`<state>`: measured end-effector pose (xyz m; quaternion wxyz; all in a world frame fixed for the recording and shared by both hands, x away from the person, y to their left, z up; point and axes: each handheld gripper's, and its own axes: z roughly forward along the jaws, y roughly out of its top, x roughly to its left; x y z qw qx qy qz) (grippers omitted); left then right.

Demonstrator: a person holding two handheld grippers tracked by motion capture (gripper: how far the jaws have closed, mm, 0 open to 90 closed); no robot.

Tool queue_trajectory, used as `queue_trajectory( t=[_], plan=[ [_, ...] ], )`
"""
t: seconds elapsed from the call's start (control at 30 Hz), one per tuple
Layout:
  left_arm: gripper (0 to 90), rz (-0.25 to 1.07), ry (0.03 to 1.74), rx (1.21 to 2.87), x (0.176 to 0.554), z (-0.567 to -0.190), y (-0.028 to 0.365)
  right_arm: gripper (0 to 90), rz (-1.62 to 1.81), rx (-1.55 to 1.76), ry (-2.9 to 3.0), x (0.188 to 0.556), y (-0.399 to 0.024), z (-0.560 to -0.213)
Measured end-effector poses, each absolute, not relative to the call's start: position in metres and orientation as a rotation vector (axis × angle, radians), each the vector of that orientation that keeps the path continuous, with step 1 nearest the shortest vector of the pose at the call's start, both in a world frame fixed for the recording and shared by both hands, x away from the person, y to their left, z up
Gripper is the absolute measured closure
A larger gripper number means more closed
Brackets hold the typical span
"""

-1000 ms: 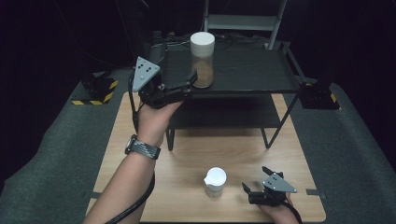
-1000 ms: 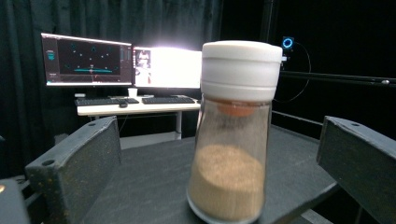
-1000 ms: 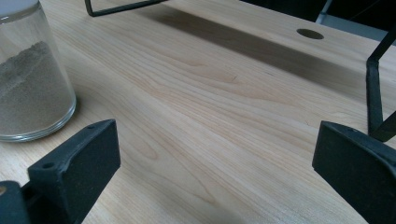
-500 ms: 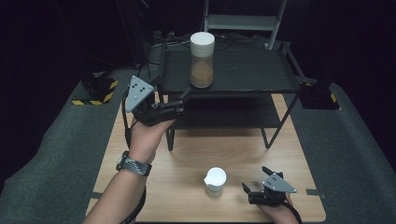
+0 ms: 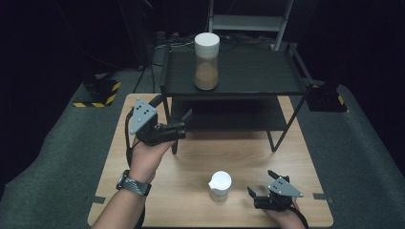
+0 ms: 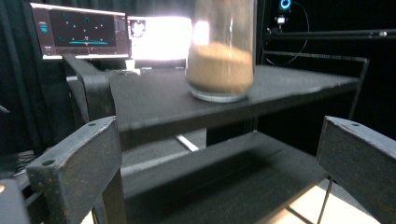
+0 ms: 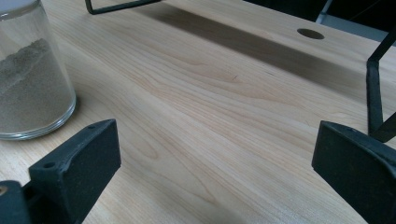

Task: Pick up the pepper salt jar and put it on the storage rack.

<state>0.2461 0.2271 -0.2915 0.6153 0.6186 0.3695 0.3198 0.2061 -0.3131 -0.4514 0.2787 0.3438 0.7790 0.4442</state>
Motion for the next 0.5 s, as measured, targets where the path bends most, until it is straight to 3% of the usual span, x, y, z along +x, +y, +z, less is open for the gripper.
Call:
queue_trajectory(
  t=[0.5],
  plan=[
    [0.4,0.729,0.852,1.492,0.225,-0.338,0.231,0.2,1.187,0.921,2.091,0.206,-0.312,-0.451]
  ],
)
